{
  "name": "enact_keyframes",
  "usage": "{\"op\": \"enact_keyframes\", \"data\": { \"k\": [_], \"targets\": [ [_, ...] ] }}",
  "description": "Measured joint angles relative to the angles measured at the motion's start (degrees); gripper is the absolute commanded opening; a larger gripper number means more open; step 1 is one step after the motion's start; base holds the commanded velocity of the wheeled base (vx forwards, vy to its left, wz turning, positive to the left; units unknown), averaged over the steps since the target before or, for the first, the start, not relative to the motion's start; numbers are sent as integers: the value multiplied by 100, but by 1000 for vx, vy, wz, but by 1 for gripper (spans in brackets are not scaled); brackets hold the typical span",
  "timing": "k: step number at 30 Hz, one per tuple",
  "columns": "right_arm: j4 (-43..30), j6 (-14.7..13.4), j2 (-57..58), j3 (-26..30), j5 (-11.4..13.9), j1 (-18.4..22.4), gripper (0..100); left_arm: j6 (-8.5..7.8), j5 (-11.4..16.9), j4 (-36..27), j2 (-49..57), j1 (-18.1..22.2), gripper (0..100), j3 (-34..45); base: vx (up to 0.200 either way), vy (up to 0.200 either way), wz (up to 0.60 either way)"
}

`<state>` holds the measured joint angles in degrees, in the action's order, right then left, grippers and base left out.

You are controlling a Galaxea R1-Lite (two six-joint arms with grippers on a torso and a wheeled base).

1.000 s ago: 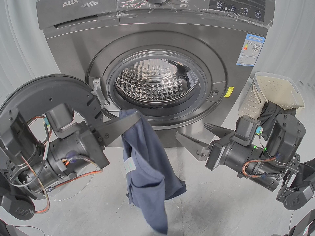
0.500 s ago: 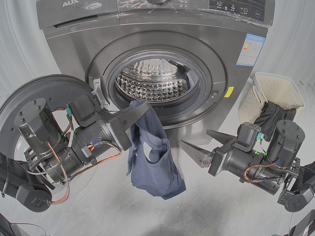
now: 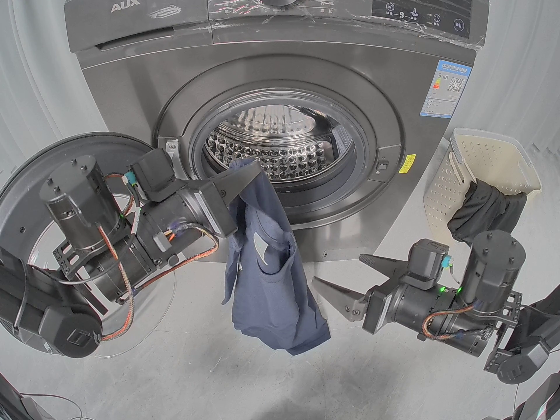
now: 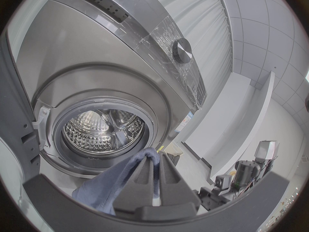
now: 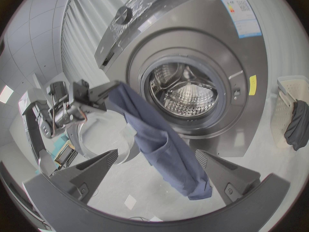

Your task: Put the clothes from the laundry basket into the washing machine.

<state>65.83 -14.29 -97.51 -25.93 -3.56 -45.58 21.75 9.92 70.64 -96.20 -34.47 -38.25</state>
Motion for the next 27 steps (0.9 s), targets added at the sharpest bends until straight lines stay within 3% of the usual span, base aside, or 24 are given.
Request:
{"op": "enact_keyframes", "data": {
  "k": [10,18,27],
  "targets": [
    [468,26,-764,-100,563,145,100,1,17,46,20,-35,0,-55,0,0,0],
    [1302,307,-1691,-267,695,319,100,6,39,55,130,-46,0,-66,0,0,0],
    [1387,382,-2360,-774,747,407,100,11,45,62,227,-50,0,-66,0,0,0]
  ]
}}
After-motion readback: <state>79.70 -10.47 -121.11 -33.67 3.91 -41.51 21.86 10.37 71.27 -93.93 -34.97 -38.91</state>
